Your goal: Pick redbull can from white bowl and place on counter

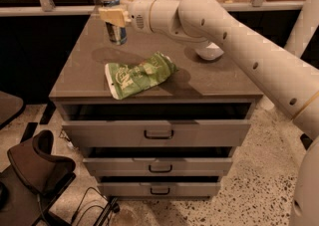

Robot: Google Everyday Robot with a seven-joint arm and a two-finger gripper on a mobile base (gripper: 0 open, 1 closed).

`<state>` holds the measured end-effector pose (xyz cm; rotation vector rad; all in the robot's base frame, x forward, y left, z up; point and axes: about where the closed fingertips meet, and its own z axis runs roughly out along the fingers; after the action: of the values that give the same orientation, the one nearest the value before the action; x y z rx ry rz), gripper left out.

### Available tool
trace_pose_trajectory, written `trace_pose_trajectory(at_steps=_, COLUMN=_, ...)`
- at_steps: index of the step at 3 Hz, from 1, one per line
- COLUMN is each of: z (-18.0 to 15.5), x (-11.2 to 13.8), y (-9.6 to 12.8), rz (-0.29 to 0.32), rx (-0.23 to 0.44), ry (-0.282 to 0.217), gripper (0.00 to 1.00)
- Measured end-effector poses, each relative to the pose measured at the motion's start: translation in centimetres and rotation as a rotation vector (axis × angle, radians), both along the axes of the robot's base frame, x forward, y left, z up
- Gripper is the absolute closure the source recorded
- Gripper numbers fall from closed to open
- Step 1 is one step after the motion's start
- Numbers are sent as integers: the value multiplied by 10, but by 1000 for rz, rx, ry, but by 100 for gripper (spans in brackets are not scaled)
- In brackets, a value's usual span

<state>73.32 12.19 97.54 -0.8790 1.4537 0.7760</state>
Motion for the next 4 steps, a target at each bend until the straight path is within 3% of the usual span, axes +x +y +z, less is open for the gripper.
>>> trace_pose_trajectory(at_steps=1, z=0, x=0, y=0, rz=0, rx=0, ry=0, gripper=100)
trace_pose_trajectory(at_steps=3, z=-48, x=18, y=53, rz=75, rx=38, ry=40, gripper=100)
trace_pose_trajectory(at_steps=4, z=-65, x=20, y=67, rz=88, rx=25, ry=49, gripper=100)
